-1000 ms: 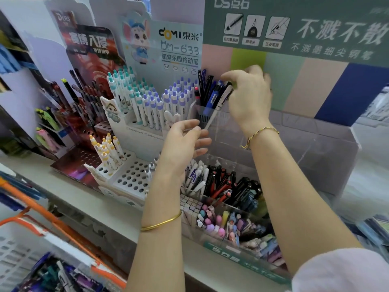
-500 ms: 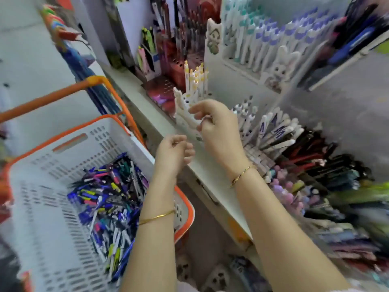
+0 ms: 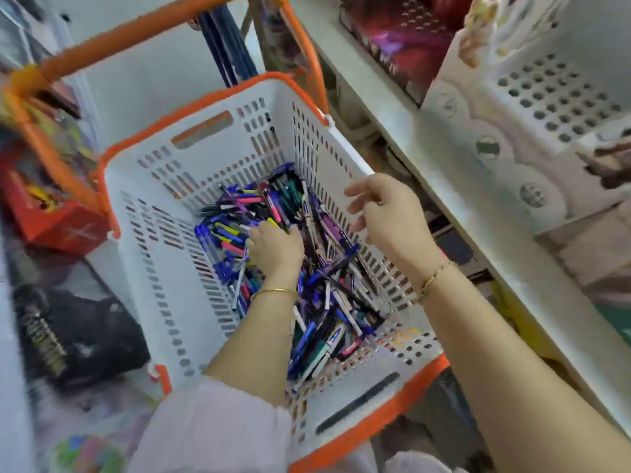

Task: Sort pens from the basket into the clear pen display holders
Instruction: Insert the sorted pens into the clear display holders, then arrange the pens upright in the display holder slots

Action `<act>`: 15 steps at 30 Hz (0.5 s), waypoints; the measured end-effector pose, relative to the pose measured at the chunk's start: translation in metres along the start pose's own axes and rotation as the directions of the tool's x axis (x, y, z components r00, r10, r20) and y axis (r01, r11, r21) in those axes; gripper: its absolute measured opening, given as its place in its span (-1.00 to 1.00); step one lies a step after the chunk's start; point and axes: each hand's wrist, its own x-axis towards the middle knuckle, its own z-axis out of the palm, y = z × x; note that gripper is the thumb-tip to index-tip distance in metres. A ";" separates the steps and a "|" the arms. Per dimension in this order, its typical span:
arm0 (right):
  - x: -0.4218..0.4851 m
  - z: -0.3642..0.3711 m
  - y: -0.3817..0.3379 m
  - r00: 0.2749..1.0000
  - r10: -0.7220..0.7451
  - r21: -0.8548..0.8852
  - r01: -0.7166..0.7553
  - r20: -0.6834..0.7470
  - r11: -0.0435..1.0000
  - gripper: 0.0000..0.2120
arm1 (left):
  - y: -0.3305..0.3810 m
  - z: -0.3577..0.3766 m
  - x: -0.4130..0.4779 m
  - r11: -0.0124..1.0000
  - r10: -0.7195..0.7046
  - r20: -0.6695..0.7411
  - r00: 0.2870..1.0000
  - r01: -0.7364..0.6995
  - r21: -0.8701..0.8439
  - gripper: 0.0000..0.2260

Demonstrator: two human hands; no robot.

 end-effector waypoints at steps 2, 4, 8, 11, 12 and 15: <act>0.006 0.005 0.001 1.000 0.018 0.004 -0.018 0.004 1.000 -0.60 | 0.007 0.000 0.029 0.992 0.088 0.031 0.996 -0.090 0.084 -0.47; 0.014 0.012 0.001 1.000 0.024 0.015 -0.024 0.007 1.000 -0.60 | 0.010 0.009 0.063 0.986 0.090 0.099 0.991 -0.102 0.128 -0.39; 0.026 0.023 0.005 0.999 0.047 0.032 -0.047 -0.004 0.998 -0.62 | 0.022 0.025 0.105 0.999 -0.024 0.140 0.990 0.019 0.035 -0.19; 0.030 0.027 0.010 0.998 0.067 0.044 -0.067 -0.001 0.997 -0.60 | 0.036 0.032 0.113 0.990 -0.134 0.113 0.985 0.137 -0.017 -0.08; 0.030 0.028 0.011 0.997 0.073 0.045 -0.073 -0.001 0.996 -0.61 | 0.039 0.035 0.112 0.984 -0.161 0.119 0.980 0.168 -0.052 -0.06; 0.029 0.030 0.015 0.996 0.093 0.055 -0.093 -0.003 0.994 -0.62 | 0.044 0.046 0.105 0.958 -0.191 0.149 0.970 0.217 -0.185 -0.04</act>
